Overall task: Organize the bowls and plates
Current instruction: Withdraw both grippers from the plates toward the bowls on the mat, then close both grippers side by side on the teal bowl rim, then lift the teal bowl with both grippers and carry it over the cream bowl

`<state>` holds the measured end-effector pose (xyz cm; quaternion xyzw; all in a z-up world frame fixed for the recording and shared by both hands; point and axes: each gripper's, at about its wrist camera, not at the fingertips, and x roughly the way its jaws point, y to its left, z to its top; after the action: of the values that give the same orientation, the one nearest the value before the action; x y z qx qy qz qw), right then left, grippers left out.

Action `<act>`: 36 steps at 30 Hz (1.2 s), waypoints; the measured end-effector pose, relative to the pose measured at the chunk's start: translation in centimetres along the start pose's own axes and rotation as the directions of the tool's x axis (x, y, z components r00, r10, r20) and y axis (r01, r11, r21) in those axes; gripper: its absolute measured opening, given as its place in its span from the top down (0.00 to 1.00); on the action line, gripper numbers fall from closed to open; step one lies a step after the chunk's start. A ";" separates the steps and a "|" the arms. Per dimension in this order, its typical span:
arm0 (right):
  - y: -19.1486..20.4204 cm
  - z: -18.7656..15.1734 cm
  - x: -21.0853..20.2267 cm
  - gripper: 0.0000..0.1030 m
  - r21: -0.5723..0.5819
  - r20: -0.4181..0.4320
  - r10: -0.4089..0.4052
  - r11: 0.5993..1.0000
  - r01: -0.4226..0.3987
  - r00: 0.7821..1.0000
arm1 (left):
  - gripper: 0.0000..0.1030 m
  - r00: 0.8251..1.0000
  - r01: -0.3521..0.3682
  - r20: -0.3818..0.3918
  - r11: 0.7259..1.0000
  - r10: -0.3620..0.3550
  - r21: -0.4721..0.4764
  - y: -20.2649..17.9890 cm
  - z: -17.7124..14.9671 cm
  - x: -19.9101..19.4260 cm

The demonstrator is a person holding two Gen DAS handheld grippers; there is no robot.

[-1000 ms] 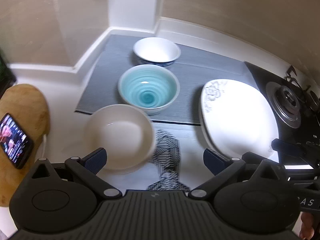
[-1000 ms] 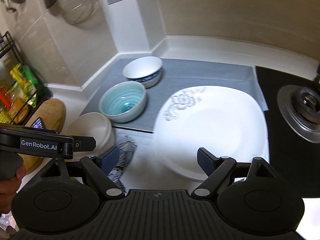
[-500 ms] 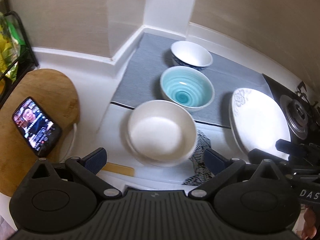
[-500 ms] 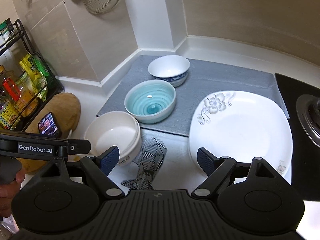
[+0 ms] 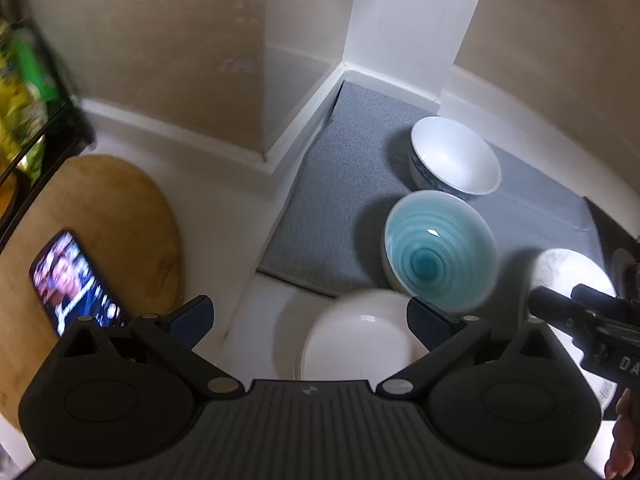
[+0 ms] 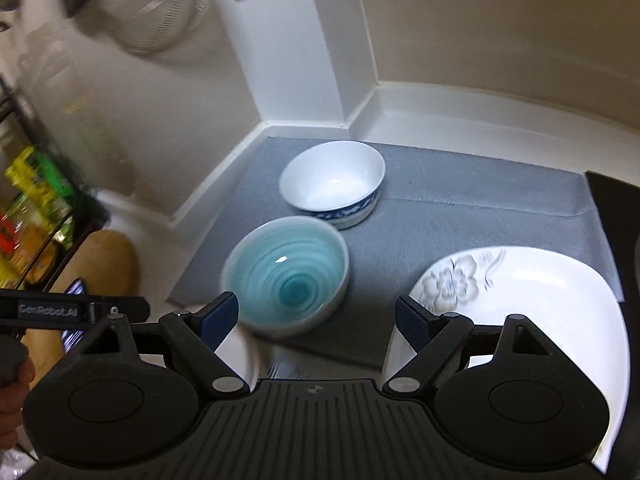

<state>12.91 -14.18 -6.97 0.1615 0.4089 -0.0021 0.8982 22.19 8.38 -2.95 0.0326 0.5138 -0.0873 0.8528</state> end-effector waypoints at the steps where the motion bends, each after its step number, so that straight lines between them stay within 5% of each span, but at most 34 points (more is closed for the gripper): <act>1: -0.3 0.4 0.9 0.16 0.006 -0.010 -0.001 1.000 0.001 1.000 | 0.00 1.000 -0.010 -0.005 1.000 0.010 0.012 -0.4 0.8 0.7; 11: -1.7 2.8 7.5 0.23 -0.014 -0.093 -0.014 1.000 0.013 0.996 | 0.02 0.996 -0.040 -0.072 0.993 0.049 0.114 -3.1 4.3 7.1; 20: -1.2 3.1 10.7 0.52 -0.066 -0.179 -0.011 0.998 -0.001 0.984 | 0.37 0.990 0.026 -0.143 0.984 0.000 0.175 -4.2 4.8 10.3; 26: -0.6 2.8 12.4 0.80 -0.095 -0.226 -0.014 0.995 -0.008 0.974 | 0.88 0.967 0.157 -0.225 0.972 -0.116 0.173 -4.8 5.0 11.6; 29: -0.8 2.9 12.5 0.88 -0.096 -0.215 -0.031 0.995 0.010 0.976 | 0.91 0.968 0.163 -0.221 0.970 -0.121 0.183 -5.3 5.0 11.7; 36: -1.3 2.9 11.8 0.89 -0.066 -0.196 -0.028 0.998 0.015 0.980 | 0.92 0.958 0.207 -0.225 0.970 -0.175 0.125 -4.4 5.2 11.5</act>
<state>22.75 -14.72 -14.23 0.1275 0.4972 0.0174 0.8580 31.15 2.00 -10.54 0.0546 0.5949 -0.2032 0.7757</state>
